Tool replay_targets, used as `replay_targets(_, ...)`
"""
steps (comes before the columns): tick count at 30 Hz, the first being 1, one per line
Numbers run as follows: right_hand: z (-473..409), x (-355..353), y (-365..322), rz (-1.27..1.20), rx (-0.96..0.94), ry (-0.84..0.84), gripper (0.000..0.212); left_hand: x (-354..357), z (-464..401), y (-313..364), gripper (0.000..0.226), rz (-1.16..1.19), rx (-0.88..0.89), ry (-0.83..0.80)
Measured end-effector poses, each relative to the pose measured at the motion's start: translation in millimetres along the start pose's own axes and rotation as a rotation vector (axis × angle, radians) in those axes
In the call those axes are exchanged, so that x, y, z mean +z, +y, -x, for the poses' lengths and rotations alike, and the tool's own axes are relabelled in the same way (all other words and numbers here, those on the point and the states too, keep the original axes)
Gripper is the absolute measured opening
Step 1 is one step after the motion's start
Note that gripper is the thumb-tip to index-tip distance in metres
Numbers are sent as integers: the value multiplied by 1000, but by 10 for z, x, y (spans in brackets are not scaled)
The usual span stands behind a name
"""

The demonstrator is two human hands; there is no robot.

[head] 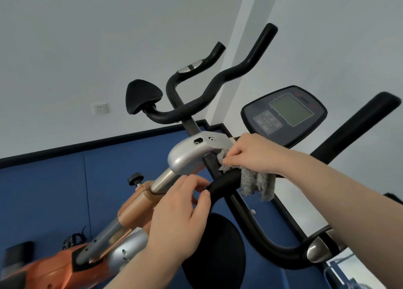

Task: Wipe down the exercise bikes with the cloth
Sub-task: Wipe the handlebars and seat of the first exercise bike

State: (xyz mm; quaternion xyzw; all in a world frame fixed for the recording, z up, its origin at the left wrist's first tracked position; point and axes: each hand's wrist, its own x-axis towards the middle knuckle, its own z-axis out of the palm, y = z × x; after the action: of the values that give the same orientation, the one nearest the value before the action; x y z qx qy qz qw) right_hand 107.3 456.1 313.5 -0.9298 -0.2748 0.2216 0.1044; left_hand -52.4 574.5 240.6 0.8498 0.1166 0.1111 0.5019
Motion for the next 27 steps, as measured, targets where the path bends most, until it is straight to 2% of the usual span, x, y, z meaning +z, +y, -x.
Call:
replay_targets(3, 3, 9, -5, 27, -16, 14, 46, 9, -4, -7, 12, 13, -5, 7)
replay_targets(6, 22, 145, -71, 104, -64, 267, 14, 26, -27, -17, 16, 20, 16, 23)
replay_targets(8, 18, 247, -168, 51, -98, 370, 12, 38, -41, -30, 19, 13, 31, 31)
replay_targets(10, -17, 280, -215, 61, -116, 370, 11, 41, -44, -35, 20, 9, 36, 28)
replay_targets(15, 90, 143, -149, 116, -154, 153, 3, 22, -33, -42, 14, 22, 37, 16)
replay_targets(18, 61, 182, -192, 48, -126, 195, 5, 22, -34, -42, 14, 37, 31, 18)
replay_targets(21, -29, 239, -244, 7, -124, 310, 5, 28, -34, -34, 16, 32, 24, 20)
replay_targets(24, -48, 270, -281, 45, -124, 399, 5, 14, -24, -31, 17, 25, 35, 10)
replay_targets(27, 73, 223, -239, 86, -85, 316, 3, 1, -15, -30, 17, 22, 28, -11)
